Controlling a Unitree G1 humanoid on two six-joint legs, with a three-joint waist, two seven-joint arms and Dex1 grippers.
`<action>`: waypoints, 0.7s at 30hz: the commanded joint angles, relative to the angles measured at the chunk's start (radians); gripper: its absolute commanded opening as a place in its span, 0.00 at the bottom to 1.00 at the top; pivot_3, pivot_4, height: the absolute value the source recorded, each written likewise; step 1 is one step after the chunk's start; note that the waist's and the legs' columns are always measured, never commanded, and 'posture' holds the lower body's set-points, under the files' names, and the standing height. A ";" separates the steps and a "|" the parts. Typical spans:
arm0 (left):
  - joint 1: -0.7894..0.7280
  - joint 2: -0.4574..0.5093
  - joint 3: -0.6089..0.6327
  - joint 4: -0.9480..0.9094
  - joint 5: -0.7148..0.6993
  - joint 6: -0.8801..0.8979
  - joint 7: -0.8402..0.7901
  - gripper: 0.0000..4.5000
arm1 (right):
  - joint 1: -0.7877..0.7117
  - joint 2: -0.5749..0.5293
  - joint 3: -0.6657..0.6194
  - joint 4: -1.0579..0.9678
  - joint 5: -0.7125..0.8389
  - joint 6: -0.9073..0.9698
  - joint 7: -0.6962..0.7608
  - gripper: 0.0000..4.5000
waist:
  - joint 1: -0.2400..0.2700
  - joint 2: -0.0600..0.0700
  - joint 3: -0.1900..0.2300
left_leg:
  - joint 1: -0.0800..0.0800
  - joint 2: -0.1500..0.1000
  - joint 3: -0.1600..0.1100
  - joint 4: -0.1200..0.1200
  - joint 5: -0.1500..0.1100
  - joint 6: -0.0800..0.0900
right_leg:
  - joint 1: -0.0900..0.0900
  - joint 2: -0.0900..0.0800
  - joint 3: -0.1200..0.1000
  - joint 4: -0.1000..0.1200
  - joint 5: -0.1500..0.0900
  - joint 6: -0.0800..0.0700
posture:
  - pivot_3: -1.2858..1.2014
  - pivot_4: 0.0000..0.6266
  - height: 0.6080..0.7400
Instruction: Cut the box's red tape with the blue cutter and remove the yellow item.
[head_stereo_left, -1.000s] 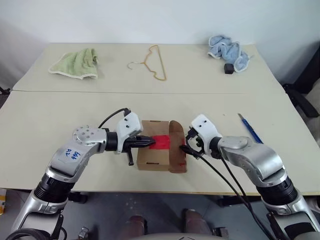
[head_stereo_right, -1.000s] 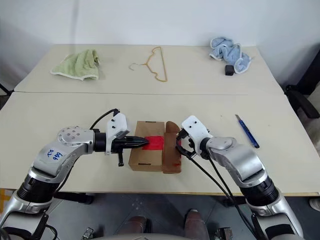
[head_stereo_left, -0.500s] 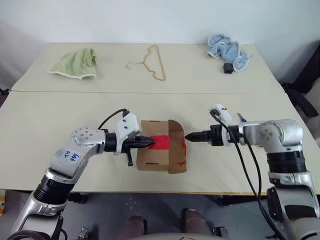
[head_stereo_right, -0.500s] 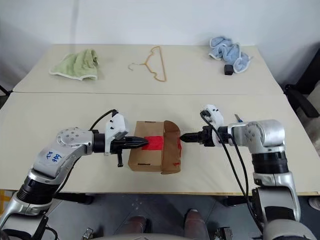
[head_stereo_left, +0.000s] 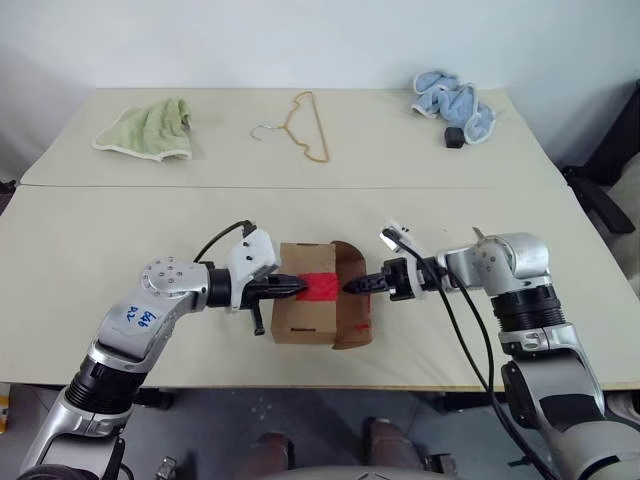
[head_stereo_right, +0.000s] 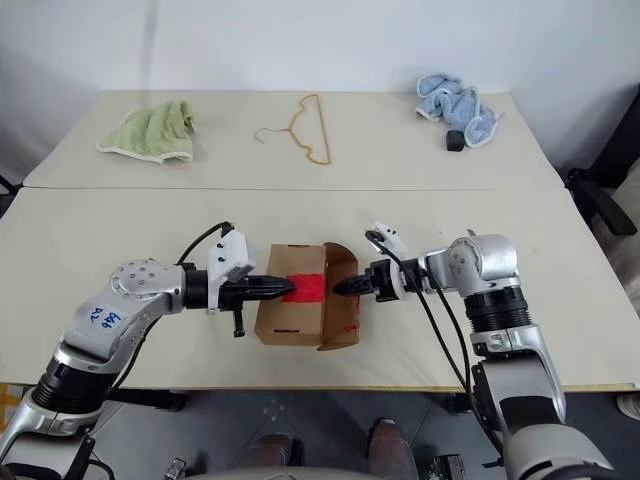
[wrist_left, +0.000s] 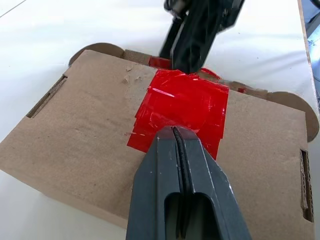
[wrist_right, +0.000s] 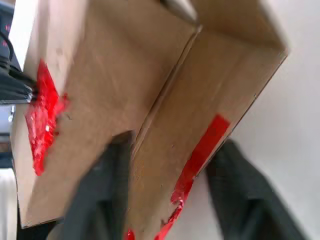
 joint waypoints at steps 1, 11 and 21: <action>0.041 0.005 -0.044 0.020 0.025 0.036 -0.002 0.00 | 0.021 0.012 0.040 0.016 -0.002 0.020 0.011 0.41 | 0.000 0.000 0.000 | 0.000 0.000 0.000 0.000 0.000 0.000 | 0.000 0.000 0.000 -0.001 0.000 0.000 | 0.52 0.24 1.00; 0.027 0.005 -0.045 0.036 0.028 0.028 -0.010 0.00 | 0.013 0.057 0.058 0.125 -0.059 -0.021 -0.011 0.37 | -0.007 0.002 -0.008 | 0.003 0.001 0.000 -0.001 0.000 0.000 | 0.004 0.001 0.000 -0.003 0.000 0.000 | 0.52 0.24 1.00; 0.007 -0.001 -0.051 0.060 0.034 0.009 -0.023 0.00 | -0.004 0.033 0.088 0.166 -0.092 -0.063 0.031 0.00 | -0.016 0.000 -0.012 | 0.008 0.001 -0.001 -0.001 0.000 0.000 | 0.008 0.001 0.000 -0.006 0.000 0.000 | 0.52 0.24 1.00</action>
